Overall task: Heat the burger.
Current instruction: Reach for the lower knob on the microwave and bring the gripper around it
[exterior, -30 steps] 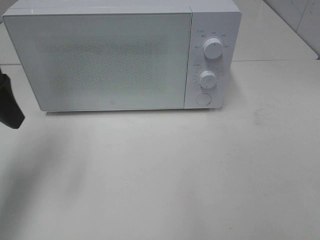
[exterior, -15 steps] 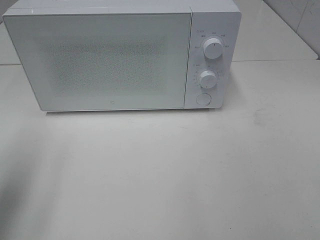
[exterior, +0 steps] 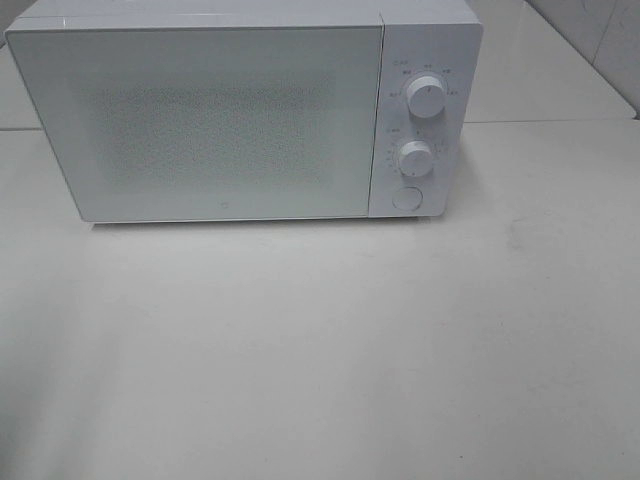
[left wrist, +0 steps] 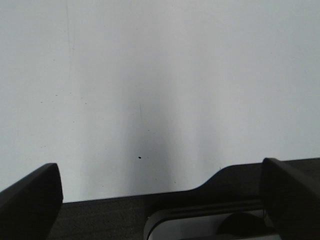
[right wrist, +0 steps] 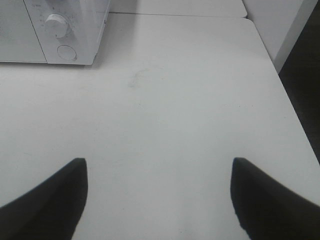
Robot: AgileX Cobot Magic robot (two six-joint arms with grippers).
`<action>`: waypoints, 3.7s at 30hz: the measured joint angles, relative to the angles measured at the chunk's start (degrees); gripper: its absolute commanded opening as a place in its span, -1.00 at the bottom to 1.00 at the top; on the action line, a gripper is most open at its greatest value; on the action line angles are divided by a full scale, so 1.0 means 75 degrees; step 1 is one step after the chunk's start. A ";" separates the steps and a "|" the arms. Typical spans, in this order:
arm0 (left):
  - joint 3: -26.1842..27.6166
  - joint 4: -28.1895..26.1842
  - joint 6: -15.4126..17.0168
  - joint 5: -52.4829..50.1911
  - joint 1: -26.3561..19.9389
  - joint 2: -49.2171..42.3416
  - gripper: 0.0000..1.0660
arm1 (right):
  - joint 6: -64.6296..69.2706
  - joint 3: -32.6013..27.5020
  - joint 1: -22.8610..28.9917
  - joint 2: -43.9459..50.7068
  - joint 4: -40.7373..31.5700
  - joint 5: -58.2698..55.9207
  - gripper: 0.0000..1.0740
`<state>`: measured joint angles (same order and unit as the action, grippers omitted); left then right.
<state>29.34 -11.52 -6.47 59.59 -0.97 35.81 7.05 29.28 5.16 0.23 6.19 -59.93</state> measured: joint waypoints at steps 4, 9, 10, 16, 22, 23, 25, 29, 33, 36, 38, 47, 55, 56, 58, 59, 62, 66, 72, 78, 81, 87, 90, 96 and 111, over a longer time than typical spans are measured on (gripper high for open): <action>-0.0038 0.0222 0.0313 0.0008 0.0000 -0.0474 0.89 | 0.0000 0.0000 0.0000 0.0000 0.0000 0.0000 0.40; -0.0038 0.0542 0.0604 0.0008 0.0000 -0.1123 0.89 | 0.0000 0.0000 0.0000 0.0000 0.0000 0.0000 0.40; -0.0038 0.0626 0.0626 0.0008 0.0000 -0.1367 0.89 | 0.0000 0.0000 0.0000 0.0000 0.0000 0.0000 0.40; -0.0069 0.0657 0.0634 0.0008 0.0000 -0.1948 0.89 | 0.0000 0.0000 0.0000 0.0000 0.0000 0.0000 0.40; -0.0076 0.0657 0.0634 0.0008 0.0000 -0.2995 0.89 | 0.0000 0.0000 0.0000 0.0000 0.0000 0.0000 0.40; -0.0076 0.0657 0.0626 0.0015 0.0000 -0.3369 0.89 | 0.0000 0.0000 0.0000 0.0000 0.0000 0.0000 0.40; -0.0076 0.0657 0.0626 0.0015 0.0000 -0.3575 0.89 | 0.0000 0.0000 0.0000 0.0000 0.0000 0.0000 0.40; -0.0084 0.0351 0.0665 0.0000 0.0000 -0.4446 0.89 | 0.0000 0.0000 0.0000 0.0000 0.0000 0.0000 0.40; -0.0084 0.0229 0.0665 -0.0008 0.0000 -0.4790 0.89 | 0.0000 0.0000 0.0000 0.0000 0.0000 0.0000 0.40; -0.0084 0.0229 0.0665 -0.0008 0.0000 -0.4813 0.89 | 0.0000 0.0000 0.0000 0.0000 0.0000 0.0000 0.40; -0.0084 0.0229 0.0665 -0.0008 0.0000 -0.4813 0.89 | 0.0000 0.0000 0.0000 0.0000 0.0000 0.0000 0.40; -0.0084 0.0229 0.0665 -0.0008 0.0000 -0.4813 0.89 | 0.0000 0.0000 0.0000 0.0000 0.0000 0.0000 0.40; -0.0084 0.0229 0.0665 -0.0008 0.0000 -0.4813 0.89 | 0.0000 0.0000 0.0000 0.0000 0.0000 0.0000 0.40; -0.0084 0.0229 0.0665 -0.0008 0.0000 -0.4813 0.89 | 0.0000 0.0000 0.0000 0.0000 0.0000 0.0000 0.40; -0.0084 0.0229 0.0665 -0.0008 0.0000 -0.4813 0.89 | 0.0000 0.0000 0.0000 0.0000 0.0000 0.0000 0.40; -0.0084 0.0229 0.0665 -0.0008 0.0000 -0.4813 0.89 | 0.0000 0.0000 0.0000 0.0000 0.0000 0.0000 0.40; -0.0084 0.0229 0.0665 -0.0008 0.0000 -0.4813 0.89 | 0.0000 0.0000 0.0000 0.0000 0.0000 0.0000 0.40; -0.0084 0.0229 0.0665 -0.0008 0.0000 -0.4813 0.89 | 0.0000 0.0000 0.0000 0.0000 0.0000 0.0000 0.40; -0.0084 0.0229 0.0665 -0.0008 0.0000 -0.4813 0.89 | 0.0000 0.0000 0.0000 0.0000 0.0000 0.0000 0.40; -0.0084 0.0229 0.0665 -0.0008 0.0000 -0.4813 0.89 | 0.0000 0.0000 0.0000 0.0000 0.0000 0.0015 0.40; -0.0084 0.0229 0.0665 -0.0008 0.0000 -0.4813 0.89 | 0.0000 0.0099 0.0000 -0.0015 0.0008 0.0115 0.40; -0.0084 0.0229 0.0665 -0.0008 0.0000 -0.4813 0.89 | 0.0000 0.0222 0.0000 -0.0573 0.0008 0.0825 0.40; -0.0084 0.0229 0.0665 -0.0008 0.0000 -0.4813 0.89 | 0.0015 0.0222 0.0000 -0.0970 0.0008 0.1375 0.40; -0.0084 0.0229 0.0665 -0.0008 0.0000 -0.4813 0.89 | 0.0099 0.0222 0.0000 -0.1872 0.0008 0.2406 0.40; -0.0084 0.0229 0.0665 -0.0008 0.0000 -0.4813 0.89 | 0.0107 0.0222 0.0000 -0.4179 0.0008 0.4545 0.40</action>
<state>28.71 -9.80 -1.49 59.53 -0.97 -0.29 7.85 30.94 5.16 -31.11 6.25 -25.84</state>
